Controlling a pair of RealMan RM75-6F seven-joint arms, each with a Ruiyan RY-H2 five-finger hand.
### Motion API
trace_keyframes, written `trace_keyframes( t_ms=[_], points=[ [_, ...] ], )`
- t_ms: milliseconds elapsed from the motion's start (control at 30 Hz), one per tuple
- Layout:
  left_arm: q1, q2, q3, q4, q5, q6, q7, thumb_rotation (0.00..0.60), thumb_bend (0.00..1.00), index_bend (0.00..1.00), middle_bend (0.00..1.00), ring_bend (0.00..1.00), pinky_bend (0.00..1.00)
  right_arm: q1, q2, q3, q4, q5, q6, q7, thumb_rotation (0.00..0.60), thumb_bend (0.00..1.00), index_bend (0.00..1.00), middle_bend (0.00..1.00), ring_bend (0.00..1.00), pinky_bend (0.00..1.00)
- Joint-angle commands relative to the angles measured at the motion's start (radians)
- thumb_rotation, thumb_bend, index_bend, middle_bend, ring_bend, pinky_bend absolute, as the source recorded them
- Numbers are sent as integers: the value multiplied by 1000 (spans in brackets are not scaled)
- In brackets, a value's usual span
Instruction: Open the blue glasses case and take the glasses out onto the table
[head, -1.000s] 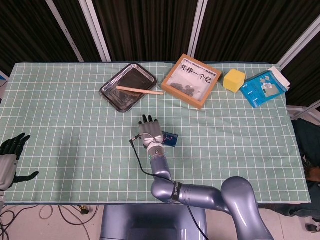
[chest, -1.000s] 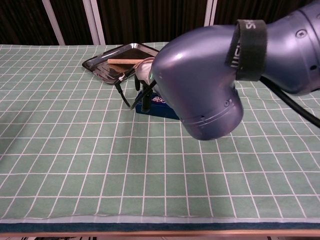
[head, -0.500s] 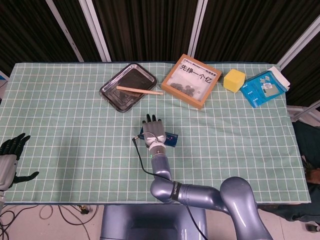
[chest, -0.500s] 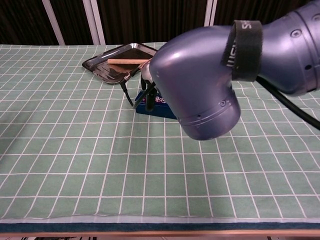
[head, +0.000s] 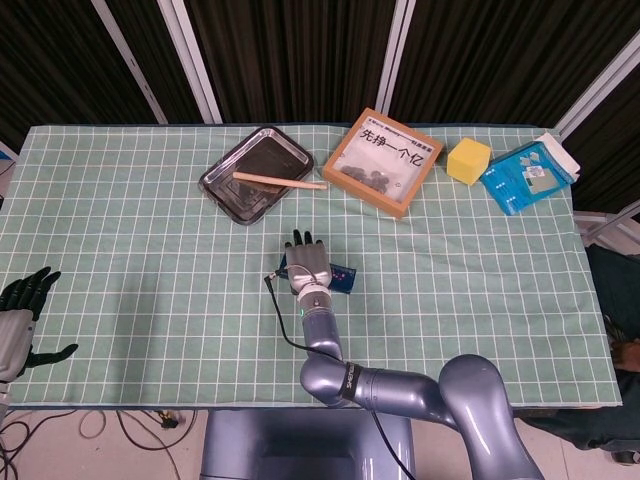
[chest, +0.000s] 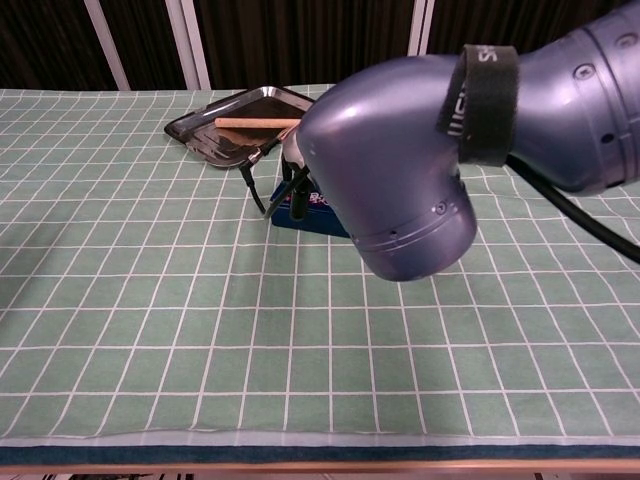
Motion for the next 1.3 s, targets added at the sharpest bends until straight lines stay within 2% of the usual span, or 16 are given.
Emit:
trace_keyframes(
  t_ms=[33,367,467,633,800,1000,1300],
  points=[
    [0,0,0,0,0,0,0,600,35,0,0,0,0,-1,-1,2,-1,2,-2,2,600,489,245,0,0,217],
    [0,1,1,-2,-1,-1,1,600,35,0,0,0,0,-4,-5,0,6,3,-10,7,600,524,249,0,0,217],
    [0,0,1,-1,-1,-1,0,600,35,0,0,0,0,-5,-4,-1,8,2,-11,7,600,573,264,0,0,217],
    [0,1,1,-2,-1,-1,1,600,35,0,0,0,0,-6,-2,0,5,2,-10,8,600,710,283,0,0,216],
    [0,1,2,-2,0,-1,2,600,35,0,0,0,0,-8,0,1,-1,5,-9,8,600,780,284,0,0,217],
    [0,1,2,-4,1,-2,1,600,35,0,0,0,0,-12,0,-1,19,4,-18,14,600,783,284,0,0,217],
    [2,4,1,-5,-1,1,-4,600,35,0,0,0,0,-13,5,-9,144,-34,-66,29,600,761,267,0,0,217]
  ],
)
